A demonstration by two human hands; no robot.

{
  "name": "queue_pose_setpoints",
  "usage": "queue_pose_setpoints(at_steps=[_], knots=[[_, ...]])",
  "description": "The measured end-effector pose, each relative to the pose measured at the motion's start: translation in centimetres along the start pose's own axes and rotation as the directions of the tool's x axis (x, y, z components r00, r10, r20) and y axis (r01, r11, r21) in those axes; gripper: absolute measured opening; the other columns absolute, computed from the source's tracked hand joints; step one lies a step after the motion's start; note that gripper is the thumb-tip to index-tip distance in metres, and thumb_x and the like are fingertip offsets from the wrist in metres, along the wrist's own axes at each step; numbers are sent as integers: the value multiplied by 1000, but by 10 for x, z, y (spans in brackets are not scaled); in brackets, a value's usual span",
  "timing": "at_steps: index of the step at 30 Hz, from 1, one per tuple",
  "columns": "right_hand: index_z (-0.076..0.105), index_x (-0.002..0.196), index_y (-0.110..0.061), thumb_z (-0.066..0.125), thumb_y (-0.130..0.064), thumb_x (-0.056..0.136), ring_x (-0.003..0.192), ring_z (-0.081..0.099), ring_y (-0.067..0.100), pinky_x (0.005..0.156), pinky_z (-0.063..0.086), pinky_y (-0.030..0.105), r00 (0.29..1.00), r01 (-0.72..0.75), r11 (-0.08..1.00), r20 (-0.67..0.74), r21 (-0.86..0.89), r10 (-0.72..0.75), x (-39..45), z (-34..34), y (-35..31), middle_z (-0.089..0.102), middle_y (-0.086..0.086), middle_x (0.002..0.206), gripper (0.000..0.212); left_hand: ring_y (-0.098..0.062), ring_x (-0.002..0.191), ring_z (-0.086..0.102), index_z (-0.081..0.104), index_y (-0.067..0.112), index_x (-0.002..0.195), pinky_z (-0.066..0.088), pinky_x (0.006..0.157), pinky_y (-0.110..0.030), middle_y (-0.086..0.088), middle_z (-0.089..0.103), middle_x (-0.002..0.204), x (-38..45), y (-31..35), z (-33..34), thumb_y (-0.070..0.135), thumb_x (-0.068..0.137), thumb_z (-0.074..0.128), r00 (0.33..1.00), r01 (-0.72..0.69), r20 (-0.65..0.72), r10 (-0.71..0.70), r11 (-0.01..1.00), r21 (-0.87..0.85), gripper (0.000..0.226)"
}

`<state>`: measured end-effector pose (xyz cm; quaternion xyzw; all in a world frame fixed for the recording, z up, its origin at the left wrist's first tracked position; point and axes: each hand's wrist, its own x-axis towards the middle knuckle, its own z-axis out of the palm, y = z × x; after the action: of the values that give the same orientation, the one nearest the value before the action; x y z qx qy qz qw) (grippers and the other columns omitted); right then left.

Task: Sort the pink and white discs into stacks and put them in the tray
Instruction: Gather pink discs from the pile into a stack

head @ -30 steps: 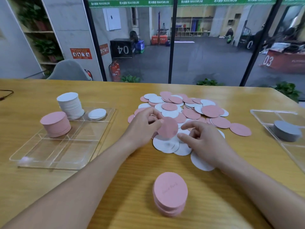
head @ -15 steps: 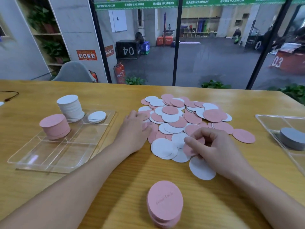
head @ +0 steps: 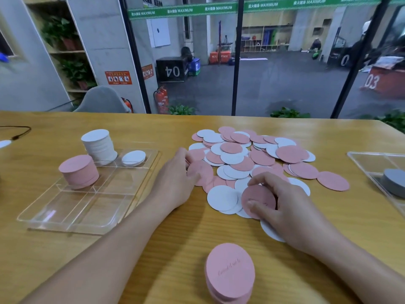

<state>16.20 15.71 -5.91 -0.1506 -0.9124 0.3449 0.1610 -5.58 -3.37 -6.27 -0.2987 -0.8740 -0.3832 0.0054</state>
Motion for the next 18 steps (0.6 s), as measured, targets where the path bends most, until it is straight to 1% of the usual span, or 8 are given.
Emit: queue_pose_setpoints(at_steps=[1,2,4,8,11,14,16,18], knots=[[54,117,-53,75,-40,97,90,67,8,82,59,35,1000,-1,1000,-7,10,1,0,0,0,70,-18,106,32,-15,84,63,58,31,107,51,72,-35,10,69,95,0,-1,-2,30,101,76,999,-18,-39,14,994,-107,18],[53,118,-53,74,-39,99,95,67,8,85,59,37,1000,7,999,-13,38,-7,0,-1,1,70,-21,111,32,-16,77,62,63,32,103,51,71,-36,8,71,90,0,-1,-4,27,101,78,997,-51,-63,40,980,-190,16],[52,118,-49,73,-33,101,103,66,5,87,56,31,999,41,992,-18,122,-39,-1,-1,-1,67,-25,117,31,-24,78,65,71,30,98,54,74,-38,6,74,87,-3,3,-6,22,100,80,991,-135,-48,126,936,-325,12],[51,115,-40,72,-27,102,95,65,12,80,53,30,995,91,980,-59,179,-82,0,1,-3,68,-16,108,28,-11,77,64,79,21,99,52,77,-27,2,75,86,-19,23,6,12,106,72,935,-211,159,318,858,-469,13],[50,116,-43,72,-27,103,99,63,8,78,50,23,993,112,987,-60,114,-106,1,4,-2,64,-23,112,30,-17,80,67,82,17,110,57,80,-29,-10,75,87,-27,27,17,7,110,64,887,-203,269,377,839,-505,21],[54,115,-46,68,-31,104,97,60,2,71,45,17,993,118,992,8,-35,-118,2,6,3,63,-34,104,23,-14,93,73,83,22,114,58,86,-26,0,79,95,-27,25,22,7,111,60,894,-239,246,375,863,-446,28],[56,109,-46,69,-34,102,90,59,2,68,44,17,995,95,993,3,-65,-95,4,4,7,62,-34,97,19,-9,104,70,82,27,111,53,87,-22,14,78,105,-22,21,22,10,110,61,920,-305,159,358,909,-283,27],[58,104,-44,71,-34,101,86,58,4,66,44,18,996,82,995,-14,-50,-83,4,2,10,63,-31,93,17,-6,113,64,81,30,113,46,90,-16,21,75,112,-15,15,22,13,110,59,908,-363,166,384,921,-144,29]])
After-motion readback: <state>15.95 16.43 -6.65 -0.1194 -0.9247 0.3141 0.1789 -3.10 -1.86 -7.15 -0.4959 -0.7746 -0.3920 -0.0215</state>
